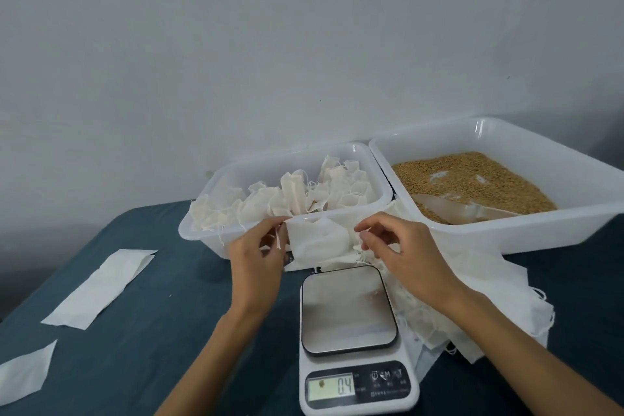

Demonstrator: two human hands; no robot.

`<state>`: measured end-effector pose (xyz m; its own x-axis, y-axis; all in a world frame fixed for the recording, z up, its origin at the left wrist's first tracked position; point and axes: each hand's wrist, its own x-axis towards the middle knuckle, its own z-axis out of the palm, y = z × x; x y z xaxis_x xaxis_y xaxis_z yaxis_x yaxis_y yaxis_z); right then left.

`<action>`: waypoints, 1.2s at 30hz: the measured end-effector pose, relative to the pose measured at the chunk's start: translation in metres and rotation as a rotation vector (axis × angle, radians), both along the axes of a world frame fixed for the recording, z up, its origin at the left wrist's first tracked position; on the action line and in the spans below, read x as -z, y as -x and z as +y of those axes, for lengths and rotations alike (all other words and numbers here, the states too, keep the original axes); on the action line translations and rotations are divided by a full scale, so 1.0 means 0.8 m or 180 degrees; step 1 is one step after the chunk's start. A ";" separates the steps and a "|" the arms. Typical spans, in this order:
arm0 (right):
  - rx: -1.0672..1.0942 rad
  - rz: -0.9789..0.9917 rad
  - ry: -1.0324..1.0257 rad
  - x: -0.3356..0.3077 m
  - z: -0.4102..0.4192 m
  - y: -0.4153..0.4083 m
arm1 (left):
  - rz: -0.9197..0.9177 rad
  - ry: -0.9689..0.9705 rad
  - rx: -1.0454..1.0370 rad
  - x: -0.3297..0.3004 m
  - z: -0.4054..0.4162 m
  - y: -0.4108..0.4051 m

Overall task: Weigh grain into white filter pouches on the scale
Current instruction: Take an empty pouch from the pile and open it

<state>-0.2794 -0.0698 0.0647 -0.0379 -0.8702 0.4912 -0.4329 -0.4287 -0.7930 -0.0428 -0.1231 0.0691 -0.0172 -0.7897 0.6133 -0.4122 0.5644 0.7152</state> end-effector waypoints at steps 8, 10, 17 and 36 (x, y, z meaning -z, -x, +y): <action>-0.0970 -0.1643 -0.1243 -0.016 -0.003 0.005 | -0.0193 0.0814 0.0351 -0.005 0.021 0.062; -0.1206 -0.1946 -0.1499 -0.018 -0.004 0.011 | -0.0456 0.1158 0.0227 0.003 0.018 0.065; -0.1095 -0.2188 -0.1215 -0.015 -0.004 0.013 | -0.0875 0.1471 -0.0029 0.024 0.004 0.050; 0.0767 0.0283 0.0381 0.010 -0.002 -0.004 | 0.0739 -0.1824 0.1507 0.000 0.012 0.037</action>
